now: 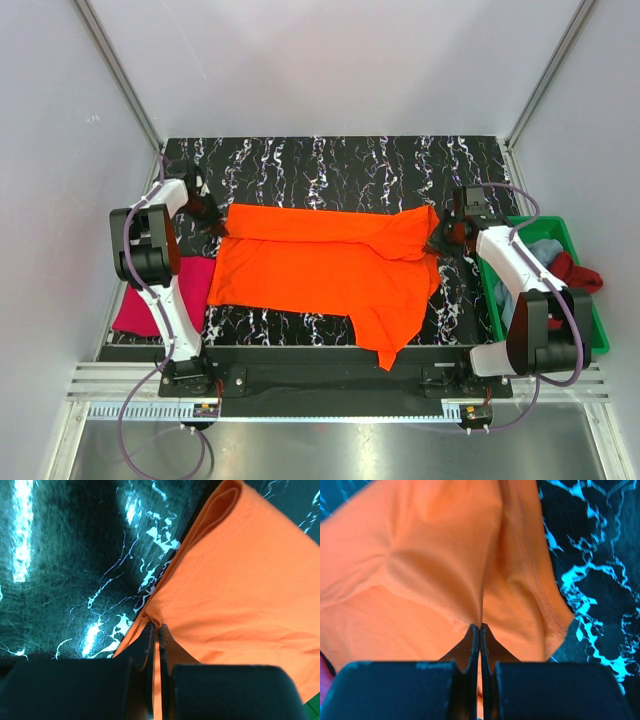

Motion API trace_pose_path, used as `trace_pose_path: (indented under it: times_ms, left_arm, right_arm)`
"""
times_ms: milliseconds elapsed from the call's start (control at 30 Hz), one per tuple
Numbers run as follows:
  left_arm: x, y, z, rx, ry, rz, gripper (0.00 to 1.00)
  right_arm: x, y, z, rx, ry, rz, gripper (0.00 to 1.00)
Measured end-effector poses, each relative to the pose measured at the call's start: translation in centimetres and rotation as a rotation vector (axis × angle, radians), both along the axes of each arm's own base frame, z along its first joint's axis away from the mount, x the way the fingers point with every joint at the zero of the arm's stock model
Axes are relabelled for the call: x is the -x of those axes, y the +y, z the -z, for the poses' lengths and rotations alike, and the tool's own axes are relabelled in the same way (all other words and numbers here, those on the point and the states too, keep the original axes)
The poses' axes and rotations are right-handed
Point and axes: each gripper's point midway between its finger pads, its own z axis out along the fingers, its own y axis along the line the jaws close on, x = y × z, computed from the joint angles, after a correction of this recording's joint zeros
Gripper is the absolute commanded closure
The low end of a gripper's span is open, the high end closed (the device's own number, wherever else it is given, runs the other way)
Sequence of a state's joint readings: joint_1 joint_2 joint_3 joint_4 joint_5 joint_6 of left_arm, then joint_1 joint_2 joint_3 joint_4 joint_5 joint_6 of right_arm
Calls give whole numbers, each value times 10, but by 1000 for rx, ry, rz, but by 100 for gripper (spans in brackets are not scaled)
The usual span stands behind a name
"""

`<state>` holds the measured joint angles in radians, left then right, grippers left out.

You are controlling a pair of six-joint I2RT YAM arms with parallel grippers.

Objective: Fold and stack the t-shirts
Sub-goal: Fold the tshirt

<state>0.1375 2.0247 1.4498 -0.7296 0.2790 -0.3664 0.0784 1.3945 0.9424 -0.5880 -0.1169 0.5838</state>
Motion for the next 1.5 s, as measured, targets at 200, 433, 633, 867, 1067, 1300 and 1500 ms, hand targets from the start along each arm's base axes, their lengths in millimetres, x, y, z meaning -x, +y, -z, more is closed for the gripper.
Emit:
trace_pose_path:
  times_ms: [200,433,633,867,1067,1300,1500]
  left_arm:
    - [-10,1,-6,-2,-29,-4,97]
    - [-10,1,-4,-3,-29,-4,95]
    - [-12,1,-4,-3,-36,-6,95]
    - [-12,1,-4,-3,-37,-7,92]
    - [-8,1,1,-4,-23,-15,83]
    - [-4,1,5,-3,-8,-31,100]
    - [-10,0,-9,8,-42,-42,100]
  right_arm:
    - [-13,2,-11,-9,-30,-2,100]
    - [11,3,1,-42,13,52,100]
    - [54,8,22,-111,81,134,100]
    - [60,16,31,-180,86,191,100]
    - [52,21,48,-206,117,200,99]
    - [51,23,52,-206,134,173,100]
    - [-15,17,-12,-140,-60,110,100]
